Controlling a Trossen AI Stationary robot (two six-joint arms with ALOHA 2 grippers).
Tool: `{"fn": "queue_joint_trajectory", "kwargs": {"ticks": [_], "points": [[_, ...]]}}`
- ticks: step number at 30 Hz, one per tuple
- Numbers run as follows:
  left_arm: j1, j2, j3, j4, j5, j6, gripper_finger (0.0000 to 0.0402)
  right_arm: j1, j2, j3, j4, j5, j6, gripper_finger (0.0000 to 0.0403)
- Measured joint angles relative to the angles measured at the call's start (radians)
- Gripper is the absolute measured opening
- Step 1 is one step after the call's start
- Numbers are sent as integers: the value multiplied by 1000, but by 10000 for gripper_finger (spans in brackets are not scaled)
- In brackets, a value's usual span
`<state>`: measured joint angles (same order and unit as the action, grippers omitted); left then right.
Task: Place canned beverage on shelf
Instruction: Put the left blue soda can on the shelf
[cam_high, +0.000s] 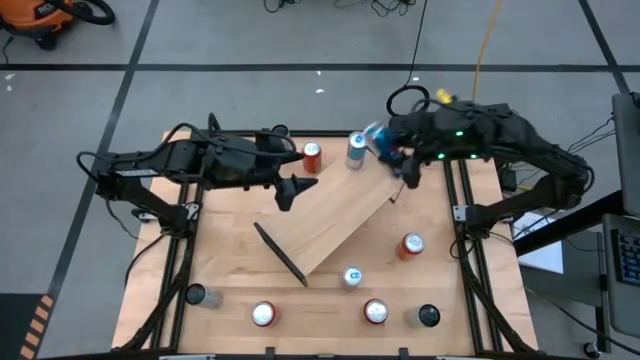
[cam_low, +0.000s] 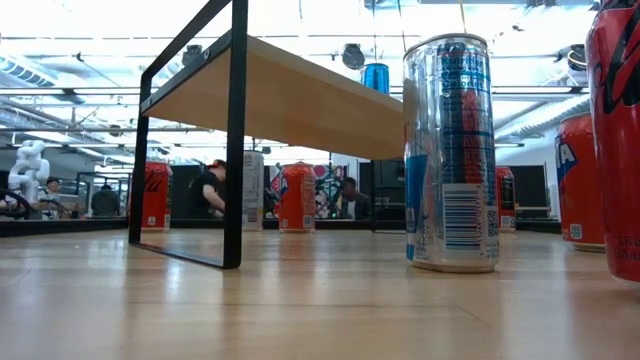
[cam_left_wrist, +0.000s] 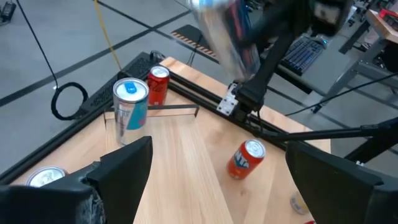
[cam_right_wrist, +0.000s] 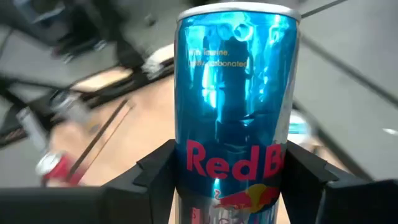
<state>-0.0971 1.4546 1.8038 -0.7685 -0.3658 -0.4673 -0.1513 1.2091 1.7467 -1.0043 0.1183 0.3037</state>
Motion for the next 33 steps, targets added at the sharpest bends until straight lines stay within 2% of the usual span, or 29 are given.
{"fn": "queue_joint_trajectory", "kwargs": {"ticks": [6,11,18,23,27,33], "points": [[11,1,0,1,-12,0,370,12,-72,-14,-10,174,81,199],[25,1,0,8,-12,0,370,48,-134,-136,52,250,166,199],[25,1,0,27,-11,1,370,104,-220,-424,375,256,172,199],[25,3,-1,28,-14,1,370,137,-238,-592,642,306,160,199],[25,31,-2,60,-30,20,370,140,-219,-629,856,306,163,199],[25,108,-1,273,-49,135,371,140,-175,-630,1014,313,163,199]]}}
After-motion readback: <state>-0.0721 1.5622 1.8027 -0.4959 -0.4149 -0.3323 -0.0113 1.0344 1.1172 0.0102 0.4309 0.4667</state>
